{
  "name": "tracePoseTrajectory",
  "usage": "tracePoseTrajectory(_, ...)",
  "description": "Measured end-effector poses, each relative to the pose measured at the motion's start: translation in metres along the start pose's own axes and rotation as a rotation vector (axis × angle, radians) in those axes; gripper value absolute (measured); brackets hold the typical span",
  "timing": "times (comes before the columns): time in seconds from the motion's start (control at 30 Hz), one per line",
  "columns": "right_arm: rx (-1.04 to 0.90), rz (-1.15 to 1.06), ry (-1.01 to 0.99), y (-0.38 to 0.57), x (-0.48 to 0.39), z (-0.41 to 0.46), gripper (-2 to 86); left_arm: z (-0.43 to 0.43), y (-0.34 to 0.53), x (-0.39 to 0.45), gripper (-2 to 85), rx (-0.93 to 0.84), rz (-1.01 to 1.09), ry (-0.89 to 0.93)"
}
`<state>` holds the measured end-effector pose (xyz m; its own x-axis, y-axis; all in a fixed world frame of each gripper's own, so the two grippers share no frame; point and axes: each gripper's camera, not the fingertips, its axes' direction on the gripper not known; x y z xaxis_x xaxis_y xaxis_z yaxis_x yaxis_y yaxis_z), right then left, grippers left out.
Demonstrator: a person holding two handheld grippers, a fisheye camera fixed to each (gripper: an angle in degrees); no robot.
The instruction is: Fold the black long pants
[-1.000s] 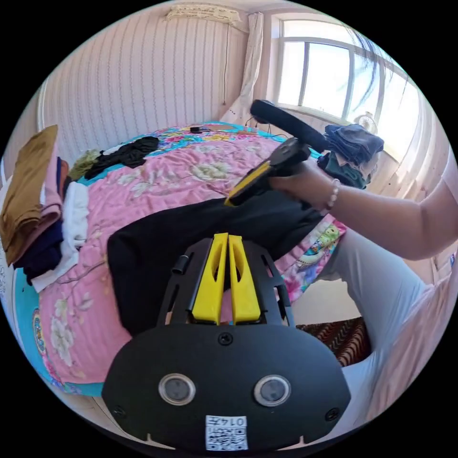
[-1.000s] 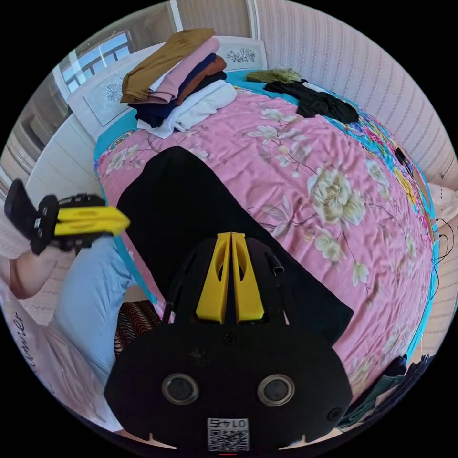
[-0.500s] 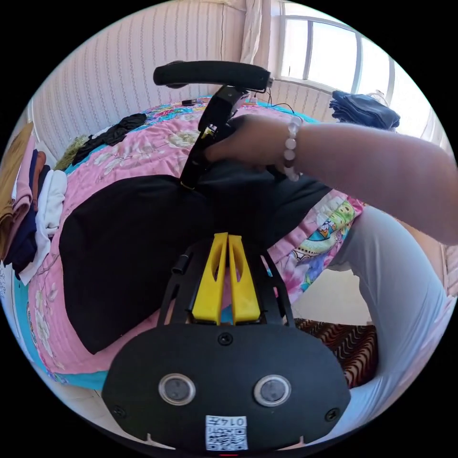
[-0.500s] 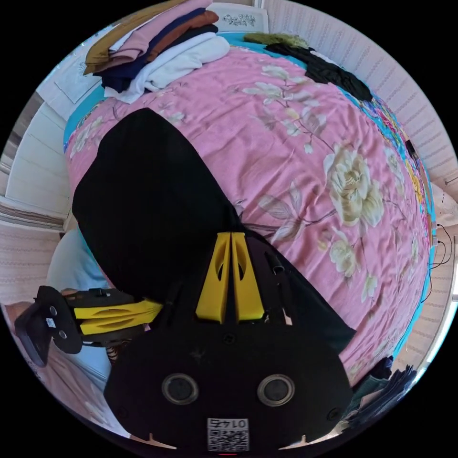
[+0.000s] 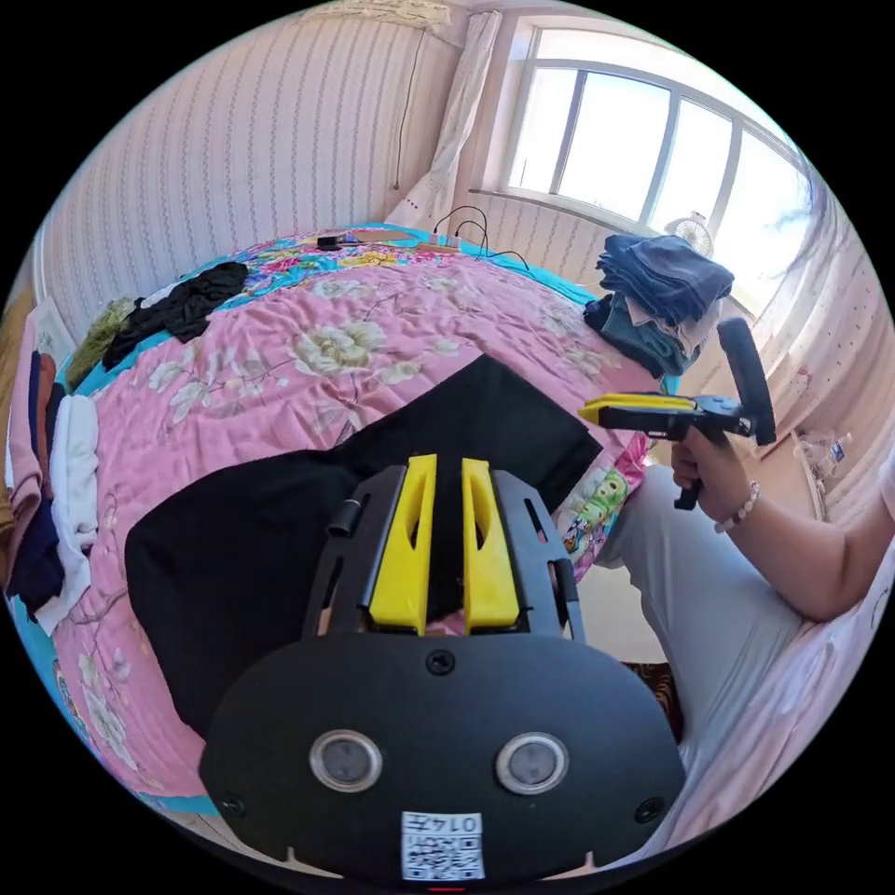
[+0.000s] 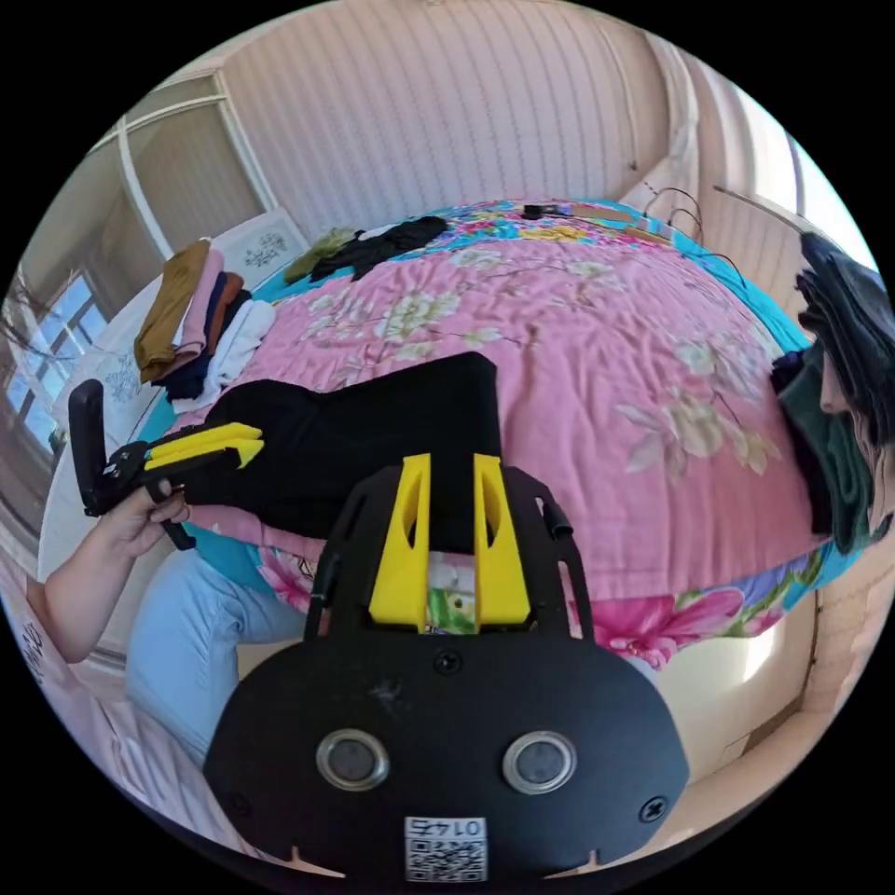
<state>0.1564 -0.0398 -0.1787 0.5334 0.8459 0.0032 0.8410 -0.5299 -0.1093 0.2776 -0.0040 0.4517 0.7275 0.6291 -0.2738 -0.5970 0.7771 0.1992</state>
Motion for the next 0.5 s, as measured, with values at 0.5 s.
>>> tracePoseTrajectory(0.5, -0.125, 0.054, -0.216, 0.066, 0.072, 0.028, 1.6, 0.182, -0.166, 0.073, 9.3, -0.291, 0.228, -0.031)
